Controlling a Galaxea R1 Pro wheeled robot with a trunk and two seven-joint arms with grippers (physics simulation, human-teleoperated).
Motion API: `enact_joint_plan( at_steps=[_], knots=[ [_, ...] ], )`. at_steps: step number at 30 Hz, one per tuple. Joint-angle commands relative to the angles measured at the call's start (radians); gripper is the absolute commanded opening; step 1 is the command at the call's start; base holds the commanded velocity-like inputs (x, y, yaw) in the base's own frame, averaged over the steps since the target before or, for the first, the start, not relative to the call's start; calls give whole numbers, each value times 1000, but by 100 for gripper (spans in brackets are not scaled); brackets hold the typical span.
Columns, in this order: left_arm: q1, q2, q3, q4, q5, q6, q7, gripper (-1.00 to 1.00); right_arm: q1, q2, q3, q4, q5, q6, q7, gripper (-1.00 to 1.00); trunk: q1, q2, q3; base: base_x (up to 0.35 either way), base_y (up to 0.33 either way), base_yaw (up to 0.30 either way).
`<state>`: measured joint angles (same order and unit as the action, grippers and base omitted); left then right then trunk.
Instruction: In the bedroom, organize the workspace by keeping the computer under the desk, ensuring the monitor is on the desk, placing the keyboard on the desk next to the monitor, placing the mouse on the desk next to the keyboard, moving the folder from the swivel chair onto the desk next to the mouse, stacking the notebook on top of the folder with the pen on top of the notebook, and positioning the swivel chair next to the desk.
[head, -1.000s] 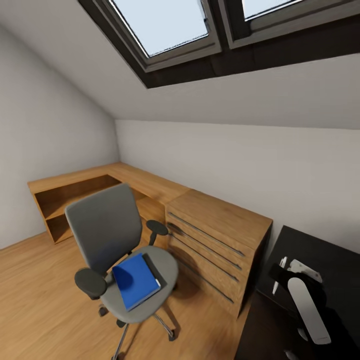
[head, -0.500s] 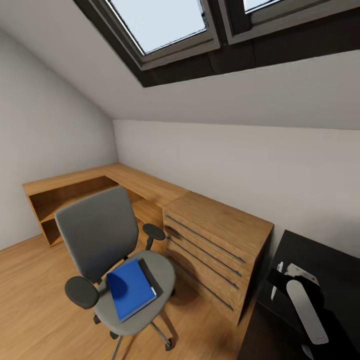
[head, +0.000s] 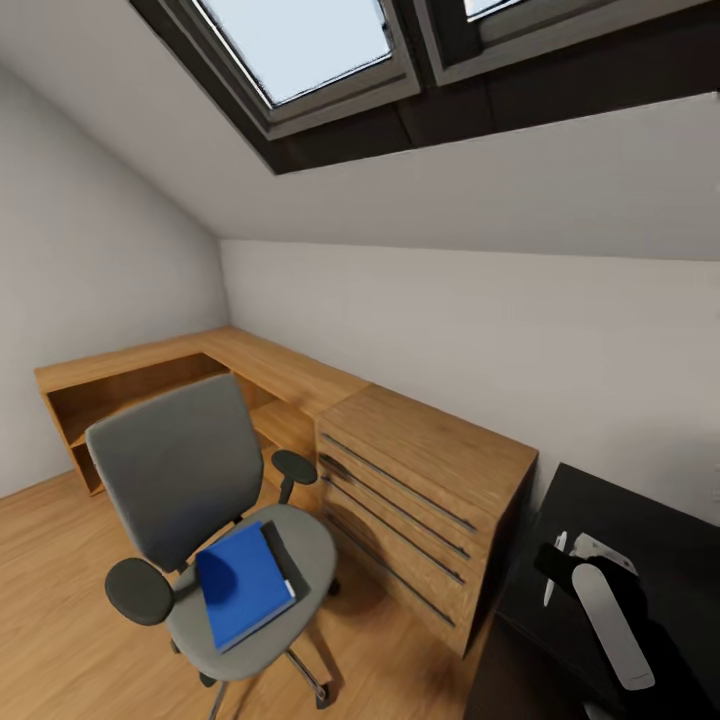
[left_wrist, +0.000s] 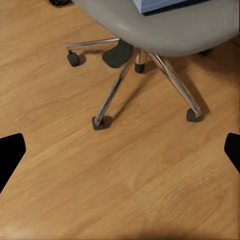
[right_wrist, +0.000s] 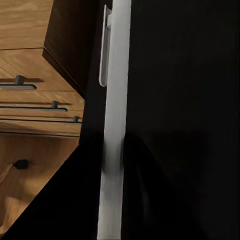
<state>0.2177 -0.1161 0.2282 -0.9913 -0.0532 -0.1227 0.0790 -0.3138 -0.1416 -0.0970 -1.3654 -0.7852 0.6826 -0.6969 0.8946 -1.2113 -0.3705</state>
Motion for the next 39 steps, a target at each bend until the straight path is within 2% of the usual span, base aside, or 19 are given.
enact_joint_plan(
  at_steps=[1,16,23,26,39],
  knots=[
    [0,-1,2,-1,-6,-2,2,100,-1,-1,0,0,-10,2,-9,-100,0,-1,-1,1,-184,0],
    [0,0,2,-1,-5,-2,2,100,-1,-15,0,21,-11,2,-9,-100,0,-1,-1,0,-30,0],
    [0,0,4,-1,-5,-2,2,100,-5,-25,0,86,-10,1,-8,-100,0,-1,-1,0,-30,0],
    [0,0,16,-1,-4,-2,2,100,-12,-29,0,153,-9,-7,-6,-100,0,-1,-1,0,-15,0],
    [0,0,22,-3,-4,-2,2,100,-22,-43,0,200,-9,-35,-4,-100,0,-1,-1,0,-1,0]
  ],
)
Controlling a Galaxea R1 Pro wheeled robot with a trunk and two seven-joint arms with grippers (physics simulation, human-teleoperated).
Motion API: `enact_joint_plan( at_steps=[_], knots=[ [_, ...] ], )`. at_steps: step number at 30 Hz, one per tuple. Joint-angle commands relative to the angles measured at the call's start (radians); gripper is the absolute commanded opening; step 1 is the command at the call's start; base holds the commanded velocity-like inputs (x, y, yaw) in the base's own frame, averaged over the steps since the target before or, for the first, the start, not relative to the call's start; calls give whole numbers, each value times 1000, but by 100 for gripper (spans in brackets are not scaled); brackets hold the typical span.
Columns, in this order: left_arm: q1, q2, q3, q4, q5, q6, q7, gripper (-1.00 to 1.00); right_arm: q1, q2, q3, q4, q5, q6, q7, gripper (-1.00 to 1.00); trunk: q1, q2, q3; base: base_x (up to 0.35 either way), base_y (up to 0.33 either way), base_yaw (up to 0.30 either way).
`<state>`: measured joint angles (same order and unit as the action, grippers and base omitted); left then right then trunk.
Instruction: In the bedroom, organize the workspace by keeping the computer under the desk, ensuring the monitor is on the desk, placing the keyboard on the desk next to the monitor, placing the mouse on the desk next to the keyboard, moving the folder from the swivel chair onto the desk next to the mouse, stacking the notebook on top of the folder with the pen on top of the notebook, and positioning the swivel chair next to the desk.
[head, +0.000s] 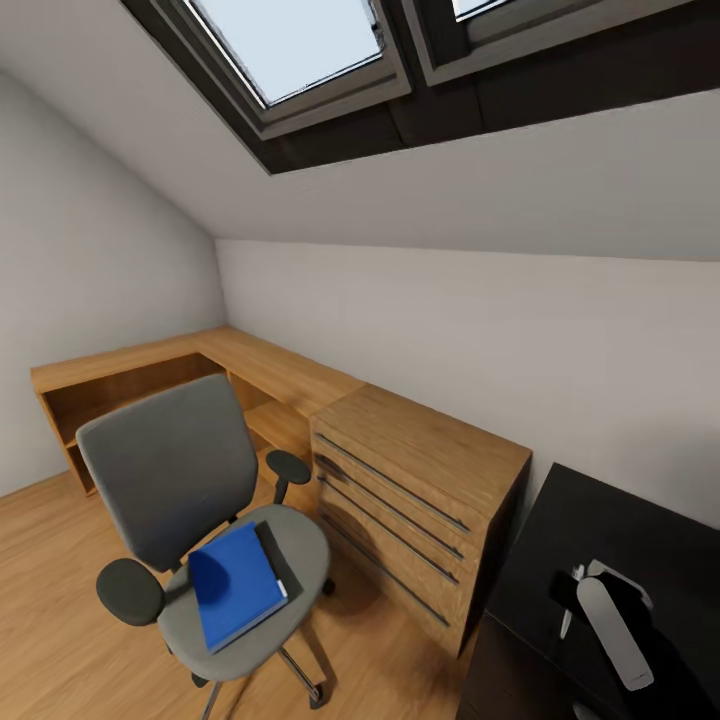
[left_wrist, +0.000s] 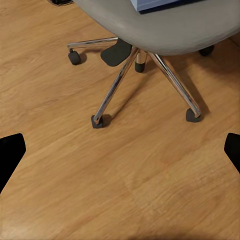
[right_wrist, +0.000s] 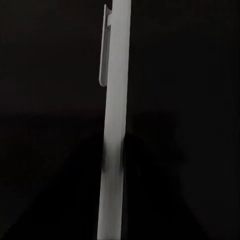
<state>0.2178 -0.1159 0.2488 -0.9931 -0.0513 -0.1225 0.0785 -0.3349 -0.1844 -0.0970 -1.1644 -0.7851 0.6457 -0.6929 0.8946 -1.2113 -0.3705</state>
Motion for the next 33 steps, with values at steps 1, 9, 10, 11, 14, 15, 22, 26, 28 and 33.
enact_joint_plan(
  at_steps=[1,9,10,11,14,15,22,26,28,33],
  knots=[
    [0,-1,1,-1,-5,-2,3,100,-1,-1,0,4,-9,-3,-8,-100,0,-1,-1,0,0,0],
    [0,-1,1,-1,-5,-2,2,100,-16,-5,1,64,-6,-70,28,-100,0,-1,-1,0,0,0],
    [0,-1,1,-1,-5,-2,2,100,-20,-6,1,73,-6,-80,39,-100,0,-1,-1,0,0,0],
    [0,-1,1,-1,-5,-2,2,100,-23,-7,1,80,-5,-88,46,-100,0,-1,-1,0,0,0],
    [0,-1,1,-2,-5,-3,2,100,-28,-11,2,89,-5,-99,54,-100,0,-1,-1,0,0,0],
    [0,-1,1,-2,-5,-3,2,100,-28,-12,2,90,-5,-100,55,-100,0,-1,-1,0,0,0],
    [0,-1,1,-1,-6,-3,3,100,-30,-13,2,93,-5,-104,57,-100,0,-1,-1,0,0,0],
    [0,-2,1,-1,-6,-3,3,100,-30,-13,2,93,-5,-104,58,-100,0,-1,-1,0,0,0],
    [0,-2,1,-1,-7,-2,3,100,-30,-13,2,94,-5,-104,58,-100,0,-1,-1,0,0,0],
    [0,-2,1,-1,-7,-2,3,100,-30,-14,2,94,-5,-104,58,100,0,-1,-1,0,0,0]
  ],
)
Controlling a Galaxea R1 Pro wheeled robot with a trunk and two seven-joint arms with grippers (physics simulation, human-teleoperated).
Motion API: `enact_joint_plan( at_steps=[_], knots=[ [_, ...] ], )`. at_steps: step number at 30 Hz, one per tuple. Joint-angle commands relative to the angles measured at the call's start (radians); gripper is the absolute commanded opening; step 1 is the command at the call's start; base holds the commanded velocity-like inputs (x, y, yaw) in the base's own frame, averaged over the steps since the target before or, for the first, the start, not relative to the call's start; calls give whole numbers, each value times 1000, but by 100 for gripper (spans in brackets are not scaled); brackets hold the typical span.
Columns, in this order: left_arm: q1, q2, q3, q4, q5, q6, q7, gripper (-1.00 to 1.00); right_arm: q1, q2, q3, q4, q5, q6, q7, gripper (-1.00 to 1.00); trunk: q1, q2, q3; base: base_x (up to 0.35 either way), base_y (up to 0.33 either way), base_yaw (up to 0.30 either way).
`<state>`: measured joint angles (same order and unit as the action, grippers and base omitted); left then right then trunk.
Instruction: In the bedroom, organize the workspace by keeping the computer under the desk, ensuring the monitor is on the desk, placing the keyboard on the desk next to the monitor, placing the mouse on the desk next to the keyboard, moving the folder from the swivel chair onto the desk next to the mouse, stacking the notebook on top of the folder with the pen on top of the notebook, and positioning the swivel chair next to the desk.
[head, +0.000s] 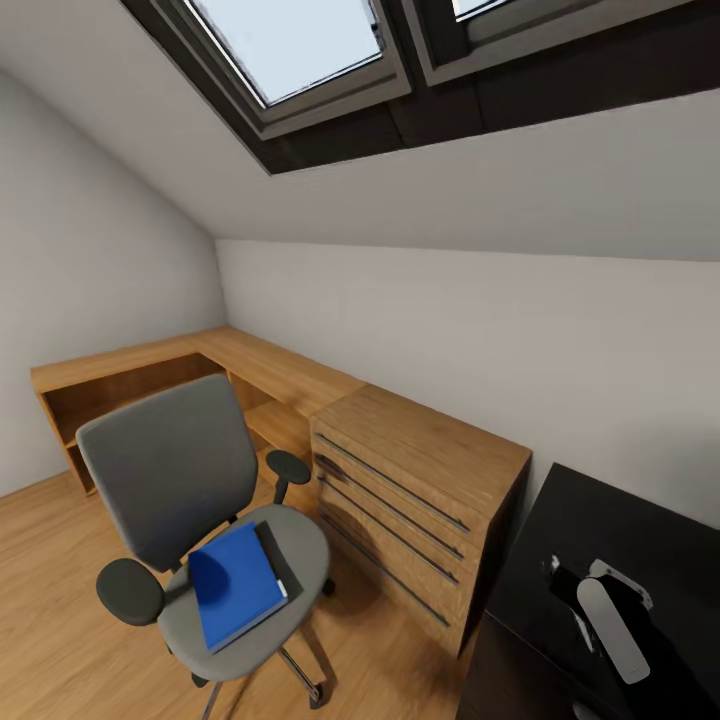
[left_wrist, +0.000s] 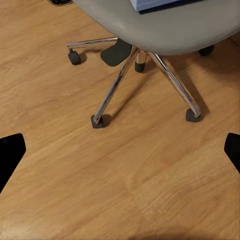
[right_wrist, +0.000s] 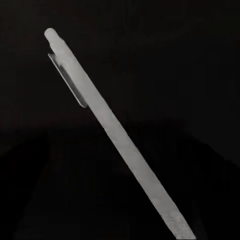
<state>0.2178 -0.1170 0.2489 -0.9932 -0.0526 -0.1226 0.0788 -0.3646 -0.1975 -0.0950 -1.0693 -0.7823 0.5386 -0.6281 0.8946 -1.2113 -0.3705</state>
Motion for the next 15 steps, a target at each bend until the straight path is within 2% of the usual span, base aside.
enact_joint_plan(
  at_steps=[1,15],
  knots=[
    [0,0,1,-1,-6,-2,3,100,-1,0,0,-1,-8,3,-7,100,0,-1,-1,0,0,0],
    [0,0,1,-1,-6,-2,3,100,-1,0,3,-3,-8,3,-7,100,0,-1,-1,0,0,0]
  ],
)
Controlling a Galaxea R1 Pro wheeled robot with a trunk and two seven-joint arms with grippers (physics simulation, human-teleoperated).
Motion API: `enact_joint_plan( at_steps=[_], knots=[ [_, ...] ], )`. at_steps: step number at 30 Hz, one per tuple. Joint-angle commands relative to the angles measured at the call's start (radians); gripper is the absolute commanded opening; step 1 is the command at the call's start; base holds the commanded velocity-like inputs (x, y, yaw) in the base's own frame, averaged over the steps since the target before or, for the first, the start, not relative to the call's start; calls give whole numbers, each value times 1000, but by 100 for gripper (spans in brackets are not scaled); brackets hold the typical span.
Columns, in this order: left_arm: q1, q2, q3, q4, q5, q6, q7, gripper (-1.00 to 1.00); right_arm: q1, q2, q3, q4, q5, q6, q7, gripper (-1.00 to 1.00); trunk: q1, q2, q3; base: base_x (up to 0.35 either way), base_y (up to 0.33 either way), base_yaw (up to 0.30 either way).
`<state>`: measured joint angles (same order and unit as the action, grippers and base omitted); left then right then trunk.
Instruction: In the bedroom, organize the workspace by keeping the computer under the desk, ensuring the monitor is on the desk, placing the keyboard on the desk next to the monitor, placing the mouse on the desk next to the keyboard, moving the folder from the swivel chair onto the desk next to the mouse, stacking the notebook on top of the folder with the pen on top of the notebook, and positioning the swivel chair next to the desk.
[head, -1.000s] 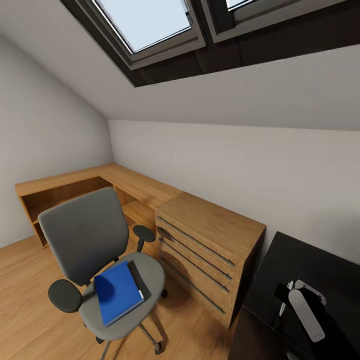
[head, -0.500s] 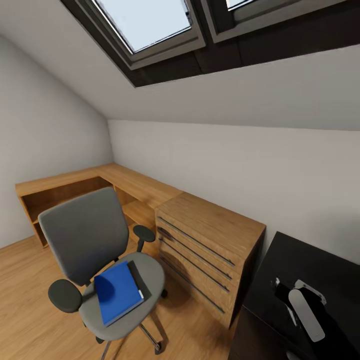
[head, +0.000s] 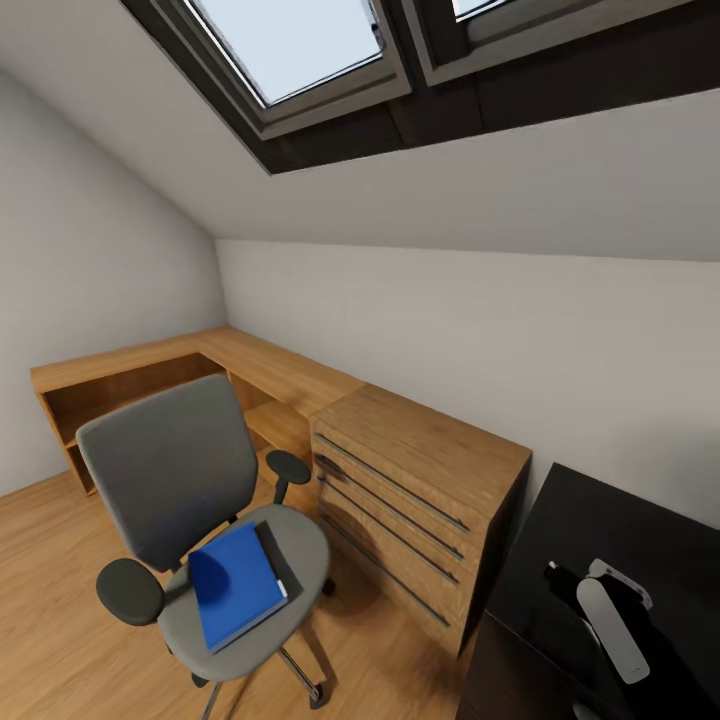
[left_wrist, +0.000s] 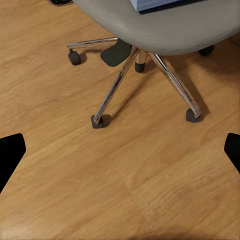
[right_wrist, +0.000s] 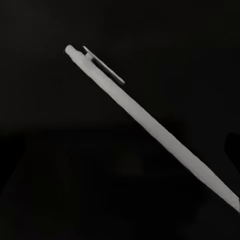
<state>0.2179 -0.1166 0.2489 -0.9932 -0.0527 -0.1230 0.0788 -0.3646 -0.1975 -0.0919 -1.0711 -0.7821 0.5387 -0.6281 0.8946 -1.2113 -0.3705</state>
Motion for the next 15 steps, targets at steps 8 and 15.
enact_joint_plan(
  at_steps=[8,15],
  knots=[
    [0,0,1,-1,-6,-1,3,100,0,2,1,-62,-9,3,-10,100,0,-1,-1,0,0,0],
    [0,0,1,-1,-7,-1,3,100,7,20,3,-232,-11,4,-18,100,0,-1,-1,0,0,0]
  ],
)
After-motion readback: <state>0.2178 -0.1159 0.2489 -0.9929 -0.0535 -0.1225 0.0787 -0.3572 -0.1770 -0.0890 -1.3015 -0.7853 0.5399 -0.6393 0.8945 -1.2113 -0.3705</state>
